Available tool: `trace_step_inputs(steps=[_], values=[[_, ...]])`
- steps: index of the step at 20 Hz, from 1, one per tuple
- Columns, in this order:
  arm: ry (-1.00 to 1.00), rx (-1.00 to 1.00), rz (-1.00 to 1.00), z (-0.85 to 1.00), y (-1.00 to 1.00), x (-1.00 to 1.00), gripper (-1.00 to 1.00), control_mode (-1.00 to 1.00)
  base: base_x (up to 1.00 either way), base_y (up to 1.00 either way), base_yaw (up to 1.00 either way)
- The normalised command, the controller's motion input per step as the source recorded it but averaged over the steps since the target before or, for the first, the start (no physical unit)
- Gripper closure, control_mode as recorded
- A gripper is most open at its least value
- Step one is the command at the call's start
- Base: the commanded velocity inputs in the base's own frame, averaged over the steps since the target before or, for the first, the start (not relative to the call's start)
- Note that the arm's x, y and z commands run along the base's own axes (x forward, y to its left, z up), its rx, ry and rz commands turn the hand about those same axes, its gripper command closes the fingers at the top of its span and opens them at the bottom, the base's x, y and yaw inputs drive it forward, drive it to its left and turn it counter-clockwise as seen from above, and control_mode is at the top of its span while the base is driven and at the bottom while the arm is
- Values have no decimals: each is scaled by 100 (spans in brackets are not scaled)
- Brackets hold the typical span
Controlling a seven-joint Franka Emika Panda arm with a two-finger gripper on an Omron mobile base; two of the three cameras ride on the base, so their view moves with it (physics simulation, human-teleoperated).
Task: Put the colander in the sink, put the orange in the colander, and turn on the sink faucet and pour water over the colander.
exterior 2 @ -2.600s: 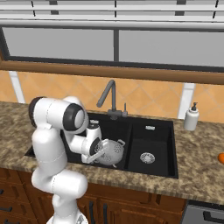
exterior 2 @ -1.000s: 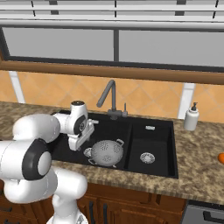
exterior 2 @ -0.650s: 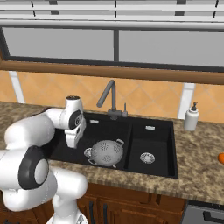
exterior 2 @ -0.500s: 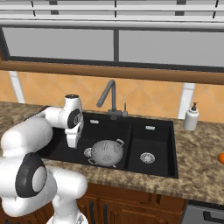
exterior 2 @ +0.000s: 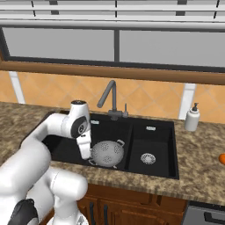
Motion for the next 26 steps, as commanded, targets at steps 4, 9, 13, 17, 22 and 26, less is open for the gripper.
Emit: trace_step_inputs(steps=[4, 9, 13, 17, 22, 26], values=[[8, 0, 18, 69, -29, -41, -100, -100, 0, 0, 0], [5, 0, 16, 55, -55, -37, -100, -100, 0, 0, 0], [0, 0, 20, 7, -79, -42, -100, -100, 0, 0, 0], [0, 0, 14, 1, -78, -9, -100, -100, 0, 0, 0], [0, 0, 6, 0, -89, 0, -100, -100, 0, 0, 0], [0, 1, 7, 0, -78, 0, -100, -100, 0, 0, 0]])
